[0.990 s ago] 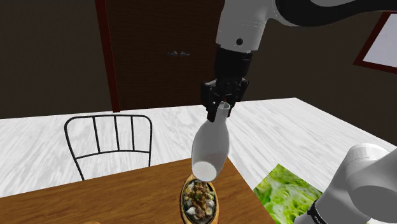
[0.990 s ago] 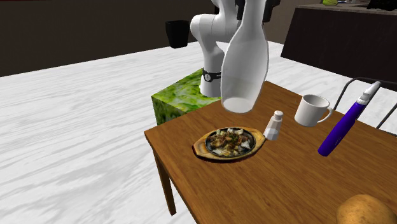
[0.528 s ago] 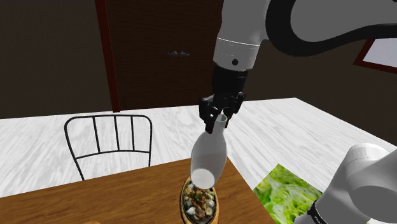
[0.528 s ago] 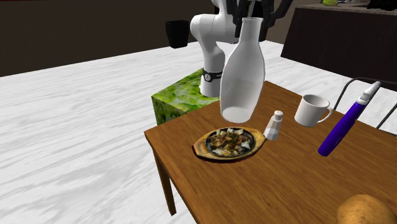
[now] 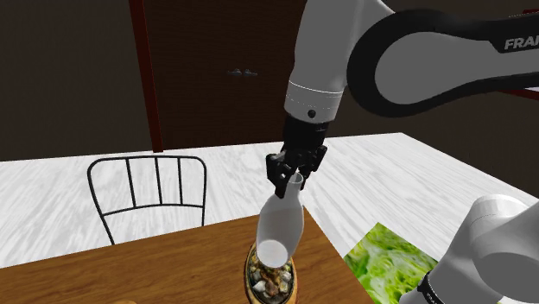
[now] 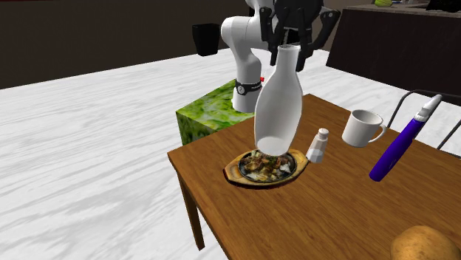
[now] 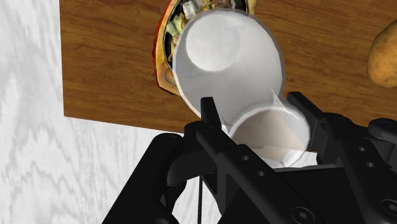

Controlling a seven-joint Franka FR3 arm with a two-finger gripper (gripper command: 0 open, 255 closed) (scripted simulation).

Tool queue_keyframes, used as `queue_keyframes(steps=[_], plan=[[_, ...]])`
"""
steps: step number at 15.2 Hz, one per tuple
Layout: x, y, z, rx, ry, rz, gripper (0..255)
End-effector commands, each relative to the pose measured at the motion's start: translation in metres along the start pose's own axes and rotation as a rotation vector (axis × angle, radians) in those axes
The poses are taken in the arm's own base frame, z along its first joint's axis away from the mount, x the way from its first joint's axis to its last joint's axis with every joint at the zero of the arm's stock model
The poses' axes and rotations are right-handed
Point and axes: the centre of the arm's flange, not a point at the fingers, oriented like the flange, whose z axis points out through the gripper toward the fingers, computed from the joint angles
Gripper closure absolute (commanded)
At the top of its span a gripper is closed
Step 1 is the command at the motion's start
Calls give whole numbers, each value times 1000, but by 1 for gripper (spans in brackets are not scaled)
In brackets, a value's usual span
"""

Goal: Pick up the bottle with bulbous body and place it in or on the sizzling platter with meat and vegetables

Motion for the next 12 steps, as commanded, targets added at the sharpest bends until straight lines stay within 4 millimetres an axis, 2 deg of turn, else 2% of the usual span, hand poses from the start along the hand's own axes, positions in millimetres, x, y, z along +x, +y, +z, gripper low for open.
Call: queue_keyframes(steps=[1, 7, 12], plan=[[0, 2, 11, 1, 1, 0, 255], [-1, 2, 43, 1, 1, 0, 255], [-1, 2, 45, 0, 1, 0, 255]])
